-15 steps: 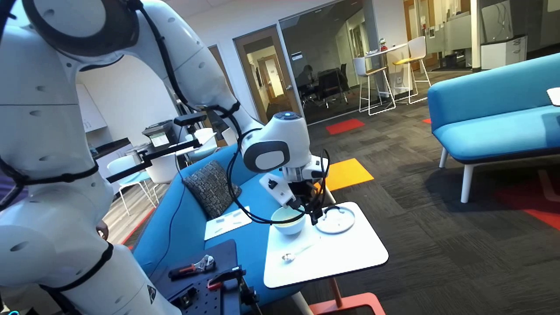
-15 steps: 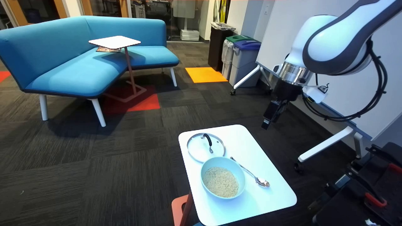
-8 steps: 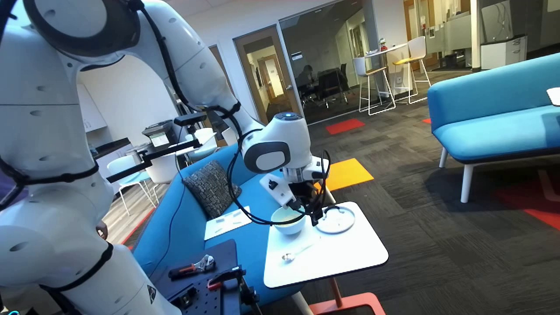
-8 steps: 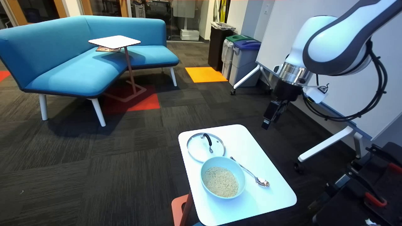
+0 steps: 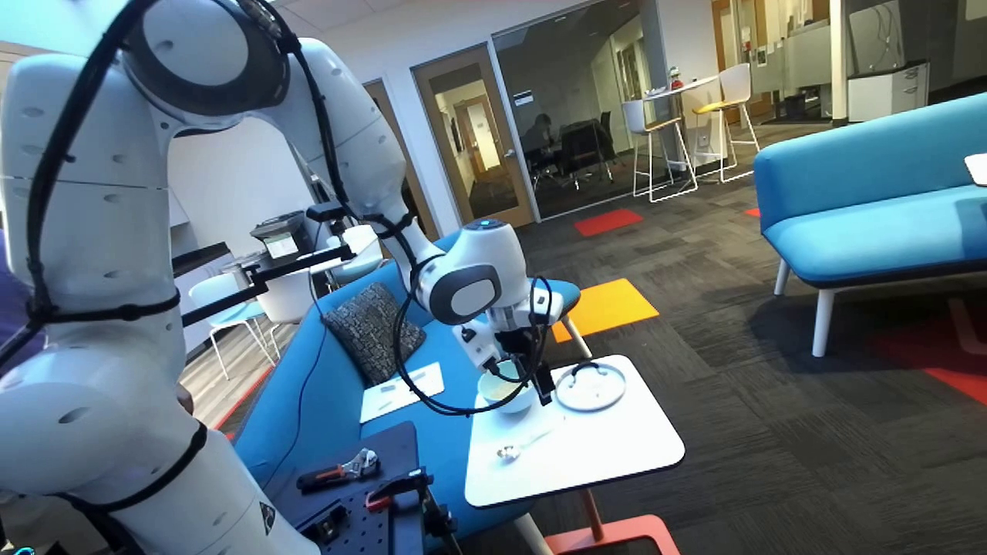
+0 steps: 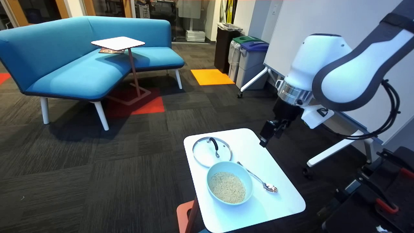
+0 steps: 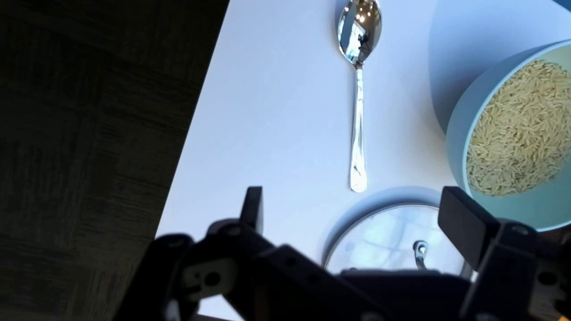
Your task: Pick up the spoon and stir the objects in the bowl
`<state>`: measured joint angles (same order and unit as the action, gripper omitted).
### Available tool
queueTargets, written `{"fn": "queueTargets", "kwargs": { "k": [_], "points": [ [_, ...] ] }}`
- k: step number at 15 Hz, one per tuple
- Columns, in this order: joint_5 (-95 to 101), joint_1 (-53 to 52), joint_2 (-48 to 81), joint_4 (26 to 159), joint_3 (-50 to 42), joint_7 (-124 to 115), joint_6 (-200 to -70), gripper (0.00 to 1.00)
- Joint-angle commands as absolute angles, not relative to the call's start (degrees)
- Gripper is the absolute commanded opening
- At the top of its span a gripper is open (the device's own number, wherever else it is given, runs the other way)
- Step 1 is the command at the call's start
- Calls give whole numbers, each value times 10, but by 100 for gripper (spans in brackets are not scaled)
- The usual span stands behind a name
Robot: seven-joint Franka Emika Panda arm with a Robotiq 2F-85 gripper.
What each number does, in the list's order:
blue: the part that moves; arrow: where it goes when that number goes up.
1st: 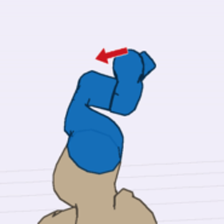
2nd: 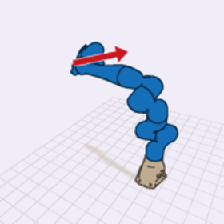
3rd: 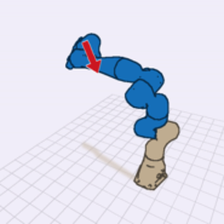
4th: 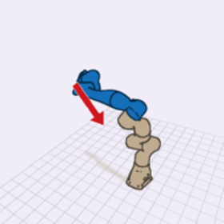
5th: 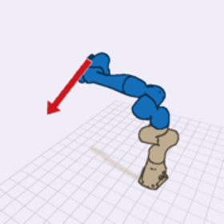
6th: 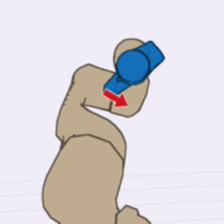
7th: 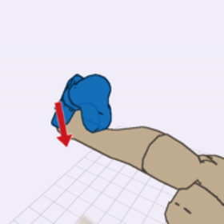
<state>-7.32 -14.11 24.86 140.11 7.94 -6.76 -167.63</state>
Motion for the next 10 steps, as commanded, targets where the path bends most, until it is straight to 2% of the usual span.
{"fn": "queueTargets", "kwargs": {
  "k": [1, 10],
  "points": [
    [-39, -194, 285, 1391, 31, -131, -1708, 100],
    [-35, -179, 388, 1328, 27, -105, -1732, 100]
  ]
}}
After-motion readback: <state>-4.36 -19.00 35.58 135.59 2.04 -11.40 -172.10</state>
